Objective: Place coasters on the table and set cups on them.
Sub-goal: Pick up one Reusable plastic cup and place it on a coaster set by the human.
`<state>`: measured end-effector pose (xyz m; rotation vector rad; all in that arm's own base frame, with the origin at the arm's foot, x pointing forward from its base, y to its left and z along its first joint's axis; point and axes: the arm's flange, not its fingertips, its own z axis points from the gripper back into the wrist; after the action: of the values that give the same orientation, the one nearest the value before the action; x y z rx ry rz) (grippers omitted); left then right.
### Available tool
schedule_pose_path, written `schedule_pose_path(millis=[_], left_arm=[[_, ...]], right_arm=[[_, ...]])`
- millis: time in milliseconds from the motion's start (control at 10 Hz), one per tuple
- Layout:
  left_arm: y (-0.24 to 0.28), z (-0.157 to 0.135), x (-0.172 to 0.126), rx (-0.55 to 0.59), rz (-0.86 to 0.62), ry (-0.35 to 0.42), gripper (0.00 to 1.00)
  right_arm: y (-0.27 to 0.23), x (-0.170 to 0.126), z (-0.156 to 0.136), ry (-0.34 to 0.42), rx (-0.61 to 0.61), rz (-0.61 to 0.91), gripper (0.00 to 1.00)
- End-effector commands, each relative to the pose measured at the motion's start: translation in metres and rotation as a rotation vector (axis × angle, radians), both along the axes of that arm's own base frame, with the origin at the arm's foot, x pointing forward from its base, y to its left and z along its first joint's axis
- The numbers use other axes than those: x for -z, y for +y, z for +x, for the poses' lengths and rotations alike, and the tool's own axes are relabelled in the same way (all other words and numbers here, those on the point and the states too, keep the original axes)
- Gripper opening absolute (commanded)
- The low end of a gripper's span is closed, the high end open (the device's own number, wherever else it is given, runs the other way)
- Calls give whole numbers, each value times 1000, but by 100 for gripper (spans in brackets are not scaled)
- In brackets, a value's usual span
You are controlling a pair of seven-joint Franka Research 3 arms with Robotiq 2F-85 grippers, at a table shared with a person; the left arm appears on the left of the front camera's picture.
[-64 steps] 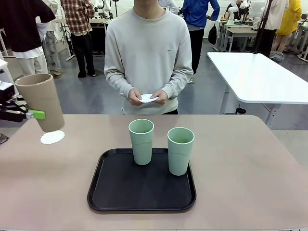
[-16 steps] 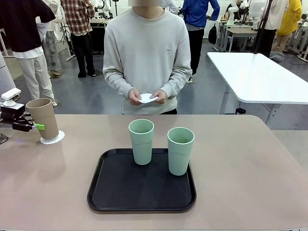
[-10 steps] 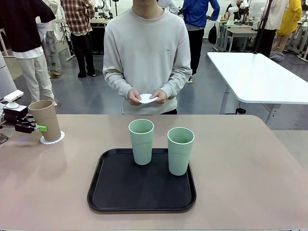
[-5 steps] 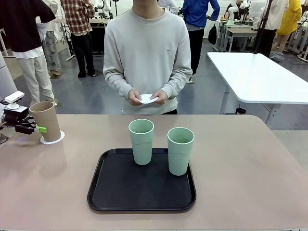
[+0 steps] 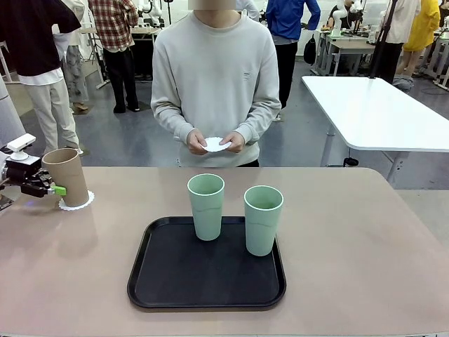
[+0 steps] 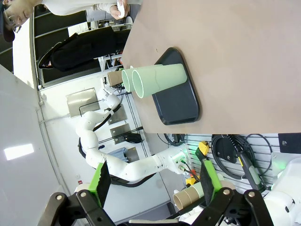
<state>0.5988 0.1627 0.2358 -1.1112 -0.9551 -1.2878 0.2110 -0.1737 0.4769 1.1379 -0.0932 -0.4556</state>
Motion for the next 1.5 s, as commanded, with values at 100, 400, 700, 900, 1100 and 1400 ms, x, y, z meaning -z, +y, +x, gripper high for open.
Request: schedule_pose_path(millis=[100,400,700,900,1100,1400], left_arm=[[9,5,3,39,30,29,100],[14,0,1,50,107,61,100],[20,-4,5,41,185,98,100],[25,-7,4,15,242,113,100],[32,-14,-6,-34,276,115,100],[34,-58,-58,-217,319,149,100]], right_arm=[[0,0,-1,-10,-4,9,100],[0,0,-1,-10,-4,9,100],[0,0,-1,-10,-4,9,100],[0,0,-1,-10,-4,9,100],[0,0,-1,-10,-4,9,100],[0,0,-1,-10,-4,9,100]])
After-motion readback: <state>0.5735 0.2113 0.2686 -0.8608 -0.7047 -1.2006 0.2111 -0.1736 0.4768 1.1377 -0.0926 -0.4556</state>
